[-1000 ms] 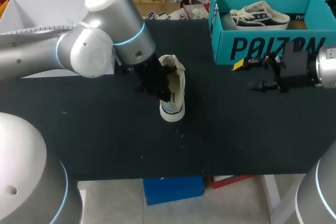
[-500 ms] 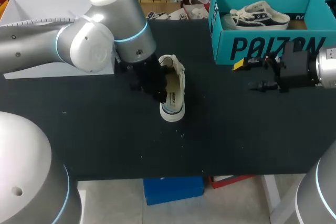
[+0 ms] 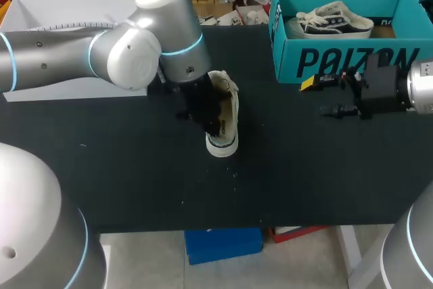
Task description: Take the shoe out of the shoebox, open the shoe tongue, remove and reinsert the insole, then place the shoe into the shoebox
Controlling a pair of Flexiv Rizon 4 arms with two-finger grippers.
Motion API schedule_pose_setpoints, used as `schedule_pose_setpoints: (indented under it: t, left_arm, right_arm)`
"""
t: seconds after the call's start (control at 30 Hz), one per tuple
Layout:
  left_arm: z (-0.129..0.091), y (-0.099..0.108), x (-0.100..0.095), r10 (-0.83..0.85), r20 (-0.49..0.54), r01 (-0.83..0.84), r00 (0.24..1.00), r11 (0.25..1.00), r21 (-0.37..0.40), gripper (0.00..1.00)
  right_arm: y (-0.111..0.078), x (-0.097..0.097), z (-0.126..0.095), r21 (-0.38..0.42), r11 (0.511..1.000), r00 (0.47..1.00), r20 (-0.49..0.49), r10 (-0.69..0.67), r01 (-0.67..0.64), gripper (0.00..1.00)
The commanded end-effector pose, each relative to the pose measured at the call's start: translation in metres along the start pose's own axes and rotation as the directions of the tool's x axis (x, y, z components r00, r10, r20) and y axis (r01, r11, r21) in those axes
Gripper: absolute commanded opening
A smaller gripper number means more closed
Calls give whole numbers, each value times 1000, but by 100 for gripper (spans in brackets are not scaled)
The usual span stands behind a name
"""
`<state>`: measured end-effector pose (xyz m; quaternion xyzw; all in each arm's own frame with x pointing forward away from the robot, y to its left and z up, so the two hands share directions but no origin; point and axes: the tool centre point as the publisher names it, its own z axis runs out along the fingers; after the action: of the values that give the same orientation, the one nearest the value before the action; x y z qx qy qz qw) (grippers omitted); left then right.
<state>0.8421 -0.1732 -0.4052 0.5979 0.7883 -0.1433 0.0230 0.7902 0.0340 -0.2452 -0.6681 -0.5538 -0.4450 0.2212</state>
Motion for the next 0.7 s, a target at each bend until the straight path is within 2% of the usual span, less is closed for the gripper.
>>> schedule_pose_setpoints:
  t: [0.03, 0.4, 0.7]
  left_arm:
    - [14, 8, -11, 15, -26, -14, 1000, 1000, 12, 0]
    - [31, 6, -24, 31, -31, -30, 999, 999, 30, 0]
    - [1, 1, -29, 50, 24, -50, 998, 999, 2, 0]
  right_arm:
    - [1, 0, 1, 1, 1000, 1000, 1, 1, -1, 100]
    - [1, 0, 1, 1, 1000, 1000, 1, 1, -1, 100]
    - [1, 0, 1, 1, 1000, 1000, 1, 1, -1, 100]
